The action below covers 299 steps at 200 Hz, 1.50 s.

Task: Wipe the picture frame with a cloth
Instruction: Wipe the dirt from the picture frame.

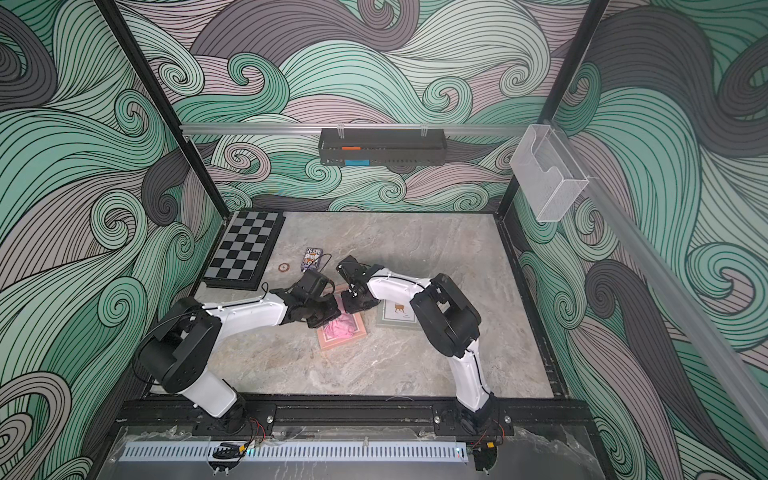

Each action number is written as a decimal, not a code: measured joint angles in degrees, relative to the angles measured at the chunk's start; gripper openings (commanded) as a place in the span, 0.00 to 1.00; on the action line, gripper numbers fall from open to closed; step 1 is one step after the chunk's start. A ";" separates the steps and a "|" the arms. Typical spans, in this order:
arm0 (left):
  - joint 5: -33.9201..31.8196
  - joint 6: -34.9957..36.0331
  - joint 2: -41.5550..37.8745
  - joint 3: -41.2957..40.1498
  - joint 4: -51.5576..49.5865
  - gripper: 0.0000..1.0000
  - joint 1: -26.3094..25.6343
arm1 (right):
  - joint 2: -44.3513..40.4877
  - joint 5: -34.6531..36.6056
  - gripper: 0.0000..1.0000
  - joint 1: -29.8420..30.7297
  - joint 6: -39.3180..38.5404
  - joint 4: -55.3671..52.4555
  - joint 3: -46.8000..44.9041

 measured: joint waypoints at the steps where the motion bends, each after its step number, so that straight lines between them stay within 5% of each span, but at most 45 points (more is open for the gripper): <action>1: -0.02 0.15 0.37 0.44 -0.11 0.00 0.33 | -0.02 0.00 0.27 0.00 0.00 0.02 -0.02; 40: 2.25 1.70 5.44 5.64 0.07 0.00 4.13 | 0.00 -0.17 0.27 -0.24 -0.13 0.33 -0.09; 119: 4.81 -5.29 -5.44 -6.58 3.96 0.00 -7.13 | 0.04 -0.35 0.27 -0.44 -0.57 0.11 0.00; 174: 4.79 -4.74 -1.44 -3.02 2.86 0.00 -4.94 | 0.31 -0.61 0.27 -0.76 -0.57 -0.33 0.50; 233: -0.83 -1.18 -11.58 -10.05 -0.37 0.00 4.90 | 0.31 -1.05 0.27 -0.90 -0.57 0.00 0.28; 299: 1.60 -4.50 -28.35 -21.75 -3.23 0.00 -0.57 | 0.42 -1.40 0.27 -0.96 -0.59 -0.28 0.55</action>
